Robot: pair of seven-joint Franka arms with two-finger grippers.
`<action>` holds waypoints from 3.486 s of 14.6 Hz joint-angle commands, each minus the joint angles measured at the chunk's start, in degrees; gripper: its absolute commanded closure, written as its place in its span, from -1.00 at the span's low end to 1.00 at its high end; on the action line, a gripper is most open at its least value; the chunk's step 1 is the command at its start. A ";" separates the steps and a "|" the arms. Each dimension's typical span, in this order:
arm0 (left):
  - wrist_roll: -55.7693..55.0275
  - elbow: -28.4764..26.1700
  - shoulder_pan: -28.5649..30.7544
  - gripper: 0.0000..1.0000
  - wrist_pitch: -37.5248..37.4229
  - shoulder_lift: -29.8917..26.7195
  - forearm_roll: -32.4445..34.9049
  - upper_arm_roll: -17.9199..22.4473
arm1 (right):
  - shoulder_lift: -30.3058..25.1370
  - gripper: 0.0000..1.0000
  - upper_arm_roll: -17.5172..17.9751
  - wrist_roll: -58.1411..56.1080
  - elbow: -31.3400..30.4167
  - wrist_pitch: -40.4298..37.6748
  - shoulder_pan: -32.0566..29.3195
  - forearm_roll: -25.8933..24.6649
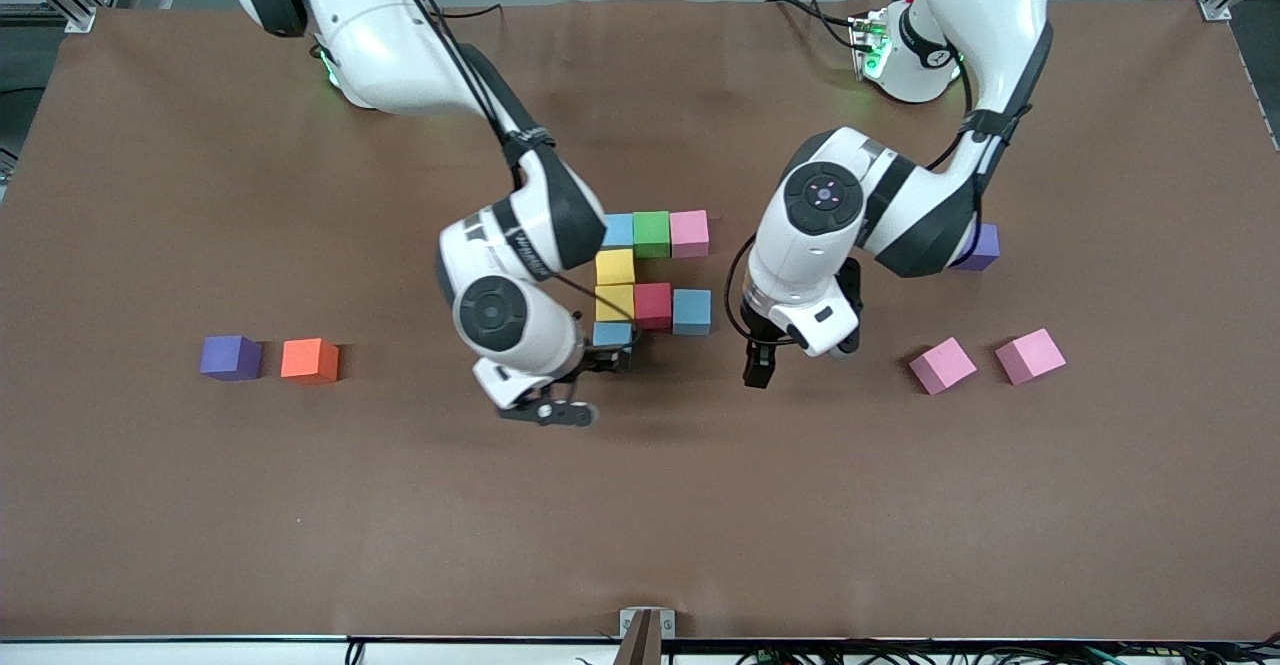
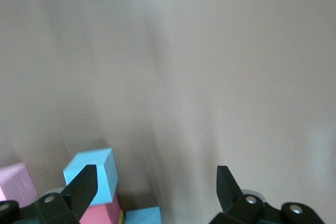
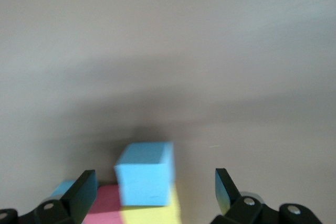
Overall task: Arrange 11 blocks into digit 3
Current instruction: 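Open both grippers and lift them away from the blocks, then reach the orange block with the right gripper while the left gripper reaches pink, then grasp the orange block with the right gripper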
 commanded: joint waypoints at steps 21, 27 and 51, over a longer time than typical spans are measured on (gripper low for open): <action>88.75 -7.91 22.83 -0.99 -25.79 -27.96 -7.29 2.81 | -12.52 -1.00 -5.11 -46.28 -32.97 10.12 -22.30 -7.11; 91.93 -13.45 25.11 -1.00 -28.52 -33.95 -8.52 3.69 | -12.96 -1.00 -5.02 -47.69 -36.05 10.65 -22.39 -7.11; 96.42 -9.42 25.38 -1.00 -29.04 -33.96 -9.58 0.27 | -12.43 -0.90 -4.50 -48.83 -40.27 16.27 -21.43 -6.94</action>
